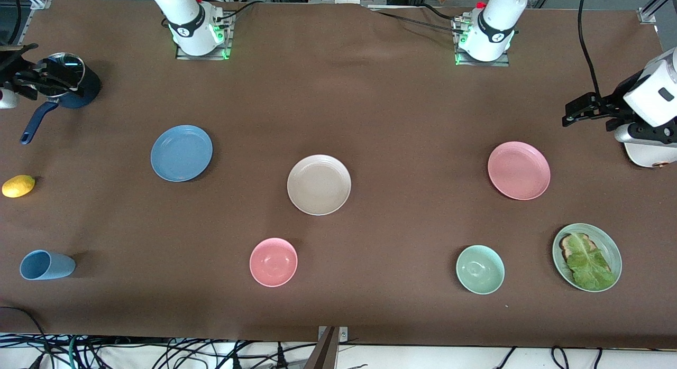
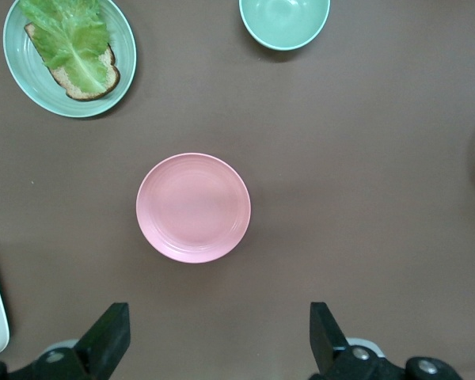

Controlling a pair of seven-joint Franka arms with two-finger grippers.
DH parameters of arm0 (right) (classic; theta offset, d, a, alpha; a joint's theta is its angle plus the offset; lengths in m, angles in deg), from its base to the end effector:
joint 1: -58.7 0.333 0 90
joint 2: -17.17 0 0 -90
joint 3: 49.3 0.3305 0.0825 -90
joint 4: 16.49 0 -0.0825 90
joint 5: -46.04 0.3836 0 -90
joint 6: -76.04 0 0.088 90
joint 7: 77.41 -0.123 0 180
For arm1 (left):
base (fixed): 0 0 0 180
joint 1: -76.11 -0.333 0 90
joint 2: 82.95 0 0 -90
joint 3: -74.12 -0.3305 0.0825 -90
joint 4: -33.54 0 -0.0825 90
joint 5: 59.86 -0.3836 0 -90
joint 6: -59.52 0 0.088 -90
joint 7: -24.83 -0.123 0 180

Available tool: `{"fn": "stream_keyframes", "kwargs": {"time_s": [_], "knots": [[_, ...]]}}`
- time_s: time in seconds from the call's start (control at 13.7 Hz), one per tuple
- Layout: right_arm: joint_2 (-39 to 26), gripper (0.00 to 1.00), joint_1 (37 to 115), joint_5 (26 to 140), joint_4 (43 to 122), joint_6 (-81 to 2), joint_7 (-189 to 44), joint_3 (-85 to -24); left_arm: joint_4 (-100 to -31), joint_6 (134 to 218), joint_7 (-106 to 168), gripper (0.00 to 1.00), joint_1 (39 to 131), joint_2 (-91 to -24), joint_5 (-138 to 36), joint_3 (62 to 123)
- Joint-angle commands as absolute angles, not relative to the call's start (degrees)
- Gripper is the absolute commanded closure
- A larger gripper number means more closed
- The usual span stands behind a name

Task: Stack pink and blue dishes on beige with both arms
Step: 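Move the left gripper toward the pink plate's rim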

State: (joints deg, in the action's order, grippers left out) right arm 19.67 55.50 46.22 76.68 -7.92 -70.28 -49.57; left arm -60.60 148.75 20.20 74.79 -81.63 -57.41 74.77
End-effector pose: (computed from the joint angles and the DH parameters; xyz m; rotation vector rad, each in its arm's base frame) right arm 0.5246 -0.0315 0.6124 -3.1206 -0.1000 0.1818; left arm 0.5540 0.0012 0.5754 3.0875 -0.1040 -0.1649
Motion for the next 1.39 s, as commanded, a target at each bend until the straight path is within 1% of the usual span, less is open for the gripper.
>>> {"fn": "stream_keyframes", "kwargs": {"time_s": [0.0, 0.88, 1.32], "knots": [[19.72, 0.0, 54.92, 47.0, 76.4, -7.45, -70.81, -49.65, -58.65, 147.94, 20.7, 0.0, 75.06, -80.67, -58.37, 74.65], [19.11, 0.0, 54.92, 46.39, 75.97, -9.04, -70.73, -49.65, -58.65, 147.94, 20.7, 0.0, 74.97, -80.32, -57.76, 74.65], [18.58, 0.0, 55.01, 46.65, 75.88, -9.92, -70.73, -49.65, -59.53, 147.59, 21.49, 0.0, 74.35, -75.84, -57.84, 74.56]]}}
